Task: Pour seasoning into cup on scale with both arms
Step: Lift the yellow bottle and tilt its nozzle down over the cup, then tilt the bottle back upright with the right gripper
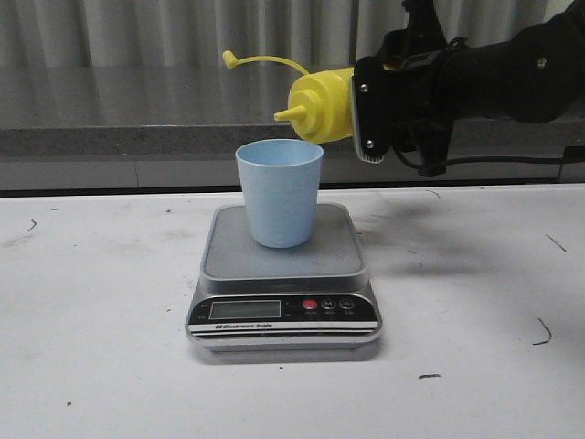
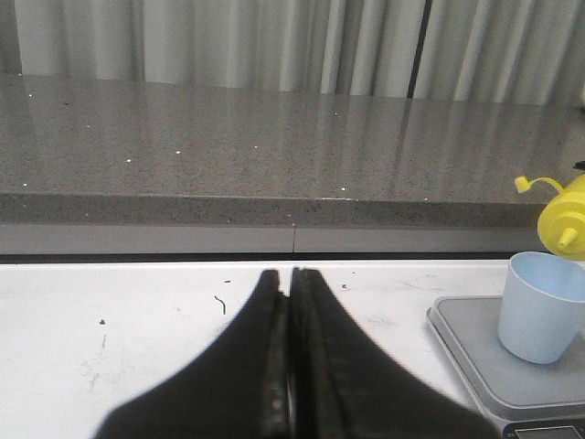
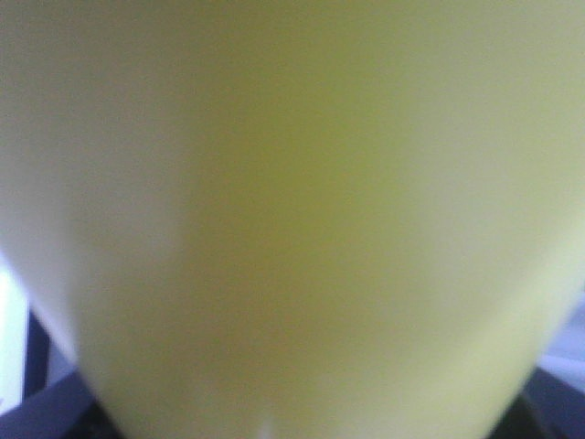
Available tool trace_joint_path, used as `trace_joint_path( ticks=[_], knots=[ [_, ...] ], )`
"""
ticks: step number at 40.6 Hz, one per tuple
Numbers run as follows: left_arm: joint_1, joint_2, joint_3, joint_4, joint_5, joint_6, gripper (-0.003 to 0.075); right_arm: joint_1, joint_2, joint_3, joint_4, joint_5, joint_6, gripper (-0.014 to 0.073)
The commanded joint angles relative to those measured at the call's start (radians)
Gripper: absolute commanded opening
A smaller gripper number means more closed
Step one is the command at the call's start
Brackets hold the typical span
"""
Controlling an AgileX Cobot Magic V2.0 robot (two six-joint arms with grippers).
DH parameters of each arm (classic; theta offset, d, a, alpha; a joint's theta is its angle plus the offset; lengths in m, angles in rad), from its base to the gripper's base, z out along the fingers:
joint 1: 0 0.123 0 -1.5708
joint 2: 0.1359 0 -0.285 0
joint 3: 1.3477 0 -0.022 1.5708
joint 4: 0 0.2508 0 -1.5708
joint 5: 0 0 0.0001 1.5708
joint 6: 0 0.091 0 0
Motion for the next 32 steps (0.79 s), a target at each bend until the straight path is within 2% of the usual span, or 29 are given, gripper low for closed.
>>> trace_joint_path(
  ticks=[1,7,13,22,28,32],
  knots=[
    [0.003,0.012,-0.027,-0.008,-0.081,-0.009,-0.002,0.001,-0.056,-0.04,-0.01,-0.183,-0.014,0.0258],
    [0.003,0.012,-0.027,-0.008,-0.081,-0.009,-0.002,0.001,-0.056,-0.04,-0.009,-0.227,-0.014,0.0258],
    [0.003,0.012,-0.027,-0.008,-0.081,-0.009,-0.002,0.01,-0.056,-0.04,0.09,-0.276,0.077,0.0258],
    [0.003,0.012,-0.027,-0.008,-0.081,-0.009,-0.002,0.029,-0.056,-0.04,0.473,-0.347,0.271,0.0258],
    [0.003,0.012,-0.027,-0.008,-0.081,-0.009,-0.002,0.029,-0.056,-0.04,0.697,-0.314,0.424,0.0258],
    [0.003,0.012,-0.027,-0.008,-0.081,-0.009,-0.002,0.029,-0.056,-0.04,0.787,-0.244,0.491,0.0258]
  ],
)
